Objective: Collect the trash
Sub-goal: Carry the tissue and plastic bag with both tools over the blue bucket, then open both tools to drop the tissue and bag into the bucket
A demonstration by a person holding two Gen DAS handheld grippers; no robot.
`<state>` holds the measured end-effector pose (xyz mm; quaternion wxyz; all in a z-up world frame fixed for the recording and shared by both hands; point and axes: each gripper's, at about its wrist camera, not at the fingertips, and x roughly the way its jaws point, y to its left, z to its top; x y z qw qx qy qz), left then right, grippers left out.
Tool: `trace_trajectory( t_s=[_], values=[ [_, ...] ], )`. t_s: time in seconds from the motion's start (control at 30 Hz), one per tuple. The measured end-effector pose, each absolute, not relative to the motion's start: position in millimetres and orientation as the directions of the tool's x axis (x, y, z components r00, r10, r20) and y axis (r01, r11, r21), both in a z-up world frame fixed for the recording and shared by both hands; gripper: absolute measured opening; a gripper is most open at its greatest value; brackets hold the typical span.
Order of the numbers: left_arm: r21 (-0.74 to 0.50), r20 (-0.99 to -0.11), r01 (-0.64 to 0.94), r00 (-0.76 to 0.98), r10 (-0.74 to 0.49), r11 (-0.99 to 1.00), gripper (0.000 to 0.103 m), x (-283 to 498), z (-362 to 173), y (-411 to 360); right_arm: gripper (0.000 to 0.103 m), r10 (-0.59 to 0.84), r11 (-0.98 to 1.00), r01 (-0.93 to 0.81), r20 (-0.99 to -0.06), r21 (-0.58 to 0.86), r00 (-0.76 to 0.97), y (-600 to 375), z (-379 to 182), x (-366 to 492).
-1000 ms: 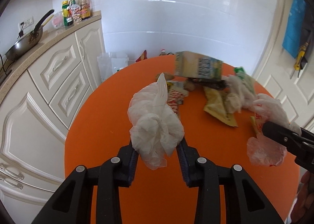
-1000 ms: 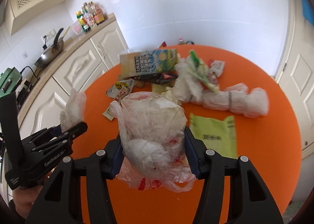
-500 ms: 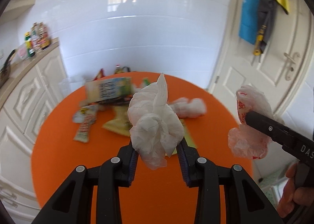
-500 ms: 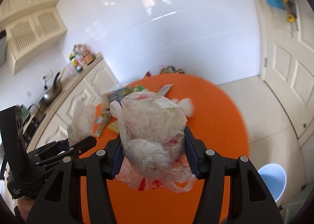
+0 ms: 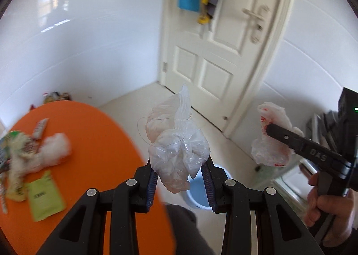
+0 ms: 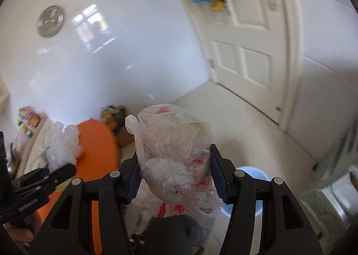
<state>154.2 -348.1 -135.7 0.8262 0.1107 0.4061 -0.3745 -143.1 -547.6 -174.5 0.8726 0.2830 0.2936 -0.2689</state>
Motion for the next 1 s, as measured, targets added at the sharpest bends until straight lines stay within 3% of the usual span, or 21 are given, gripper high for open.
trace_trajectory(
  t_s=[0.17,0.37,0.57,0.6,0.67,0.7,0.73,0.8,0.87,0.93,1.0],
  values=[
    [-0.16,-0.832,0.77,0.232,-0.504,0.618,0.034,144.2,-190.1,-406.5,0.055,-0.314,0.596,0.737,-0.752,0.318,0.579,-600.8,-226.7,-167.5],
    [-0.18,-0.919,0.782,0.082,-0.385,0.596,0.034,167.6,-267.7,-455.5,0.055,-0.258,0.521,0.79,-0.823,0.324,0.507,-640.4,-292.5,-180.3],
    [-0.209,-0.953,0.773,-0.021,-0.304,0.6,0.037,204.6,-329.0,-492.0,0.056,-0.199,0.466,0.82,-0.863,0.333,0.464,-670.3,-337.8,-176.9],
    [-0.213,-0.955,0.774,-0.035,-0.295,0.596,0.039,220.2,-336.3,-504.2,0.056,-0.191,0.46,0.821,-0.865,0.338,0.463,-673.7,-342.6,-177.0],
    [-0.198,-0.964,0.777,-0.046,-0.26,0.598,0.052,250.3,-351.0,-526.6,0.058,-0.177,0.443,0.828,-0.873,0.342,0.455,-680.5,-352.1,-174.7],
    [-0.184,-0.969,0.785,-0.043,-0.244,0.592,0.069,260.1,-357.6,-546.4,0.06,-0.17,0.437,0.831,-0.876,0.344,0.452,-683.1,-355.9,-174.0],
    [-0.155,-0.974,0.796,-0.024,-0.225,0.586,0.076,260.6,-360.2,-550.7,0.063,-0.16,0.43,0.831,-0.876,0.353,0.455,-685.9,-359.8,-173.6],
    [-0.123,-0.977,0.807,0.003,-0.213,0.577,0.078,292.6,-369.8,-578.8,0.069,-0.158,0.406,0.837,-0.874,0.368,0.46,-690.7,-365.1,-174.9],
    [-0.131,-0.976,0.808,-0.004,-0.218,0.574,0.084,288.3,-371.7,-587.9,0.087,-0.162,0.392,0.841,-0.872,0.372,0.461,-692.5,-368.5,-176.3],
    [-0.115,-0.976,0.805,0.017,-0.216,0.582,0.087,294.6,-365.2,-584.0,0.097,-0.167,0.382,0.841,-0.866,0.384,0.471,-693.7,-369.5,-177.7],
    [-0.098,-0.976,0.796,0.039,-0.213,0.597,0.087,292.3,-358.0,-578.8,0.1,-0.169,0.378,0.836,-0.859,0.397,0.484,-694.9,-370.0,-179.0]
  ],
)
